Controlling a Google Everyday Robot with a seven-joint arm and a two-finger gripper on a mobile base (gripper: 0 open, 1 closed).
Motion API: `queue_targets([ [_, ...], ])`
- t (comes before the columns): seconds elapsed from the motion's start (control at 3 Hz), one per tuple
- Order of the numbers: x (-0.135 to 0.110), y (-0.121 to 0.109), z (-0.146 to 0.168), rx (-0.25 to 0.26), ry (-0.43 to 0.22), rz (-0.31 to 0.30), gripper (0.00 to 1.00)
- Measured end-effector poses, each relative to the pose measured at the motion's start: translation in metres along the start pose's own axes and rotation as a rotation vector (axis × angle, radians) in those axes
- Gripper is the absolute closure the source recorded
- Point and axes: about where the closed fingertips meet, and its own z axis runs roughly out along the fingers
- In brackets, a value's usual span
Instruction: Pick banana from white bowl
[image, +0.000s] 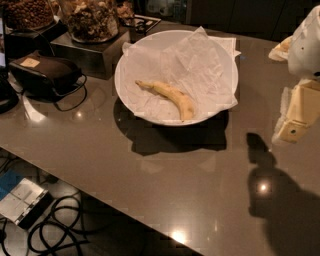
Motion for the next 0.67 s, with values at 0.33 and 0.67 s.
queue_targets([
  [0.33,0.000,0.000,0.000,0.000,0.000,0.000,0.00],
  [0.67,-0.012,0.014,-0.003,-0.020,-0.012,0.006,0.00],
])
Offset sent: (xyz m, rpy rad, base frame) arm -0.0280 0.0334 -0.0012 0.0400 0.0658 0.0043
